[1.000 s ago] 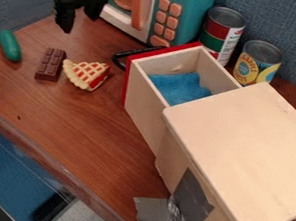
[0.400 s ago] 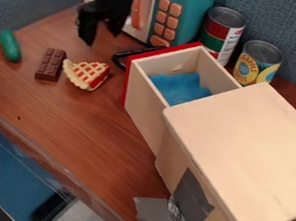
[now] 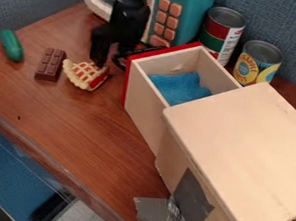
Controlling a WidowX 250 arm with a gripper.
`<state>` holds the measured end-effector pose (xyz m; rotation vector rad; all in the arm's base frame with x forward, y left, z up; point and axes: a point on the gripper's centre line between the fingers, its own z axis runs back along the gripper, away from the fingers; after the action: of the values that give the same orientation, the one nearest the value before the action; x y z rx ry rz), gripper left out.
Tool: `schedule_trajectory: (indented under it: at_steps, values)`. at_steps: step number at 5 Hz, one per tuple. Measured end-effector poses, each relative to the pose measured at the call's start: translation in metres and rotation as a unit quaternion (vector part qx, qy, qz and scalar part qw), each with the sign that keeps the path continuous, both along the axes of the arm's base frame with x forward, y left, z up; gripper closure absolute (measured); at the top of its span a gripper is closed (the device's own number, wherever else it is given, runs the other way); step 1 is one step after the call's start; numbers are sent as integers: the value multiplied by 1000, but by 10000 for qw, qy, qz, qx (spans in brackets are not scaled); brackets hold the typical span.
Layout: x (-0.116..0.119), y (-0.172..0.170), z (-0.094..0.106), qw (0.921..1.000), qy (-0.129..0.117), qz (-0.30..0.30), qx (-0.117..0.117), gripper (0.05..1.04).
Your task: Close the drawer
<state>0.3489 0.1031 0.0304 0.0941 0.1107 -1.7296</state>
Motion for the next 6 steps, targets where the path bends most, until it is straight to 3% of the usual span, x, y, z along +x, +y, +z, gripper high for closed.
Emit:
schedule_trajectory:
  at_steps: [2, 3, 5, 6]
  values:
    - [-18, -26, -5, 9996, 127, -14, -263, 82]
    - [-27, -37, 3, 9990, 60, -30, -437, 82]
    - [-38, -73, -5, 9971, 260, -383, -612, 82]
    - [-41, -85, -4, 9949, 366, -373, -859, 82]
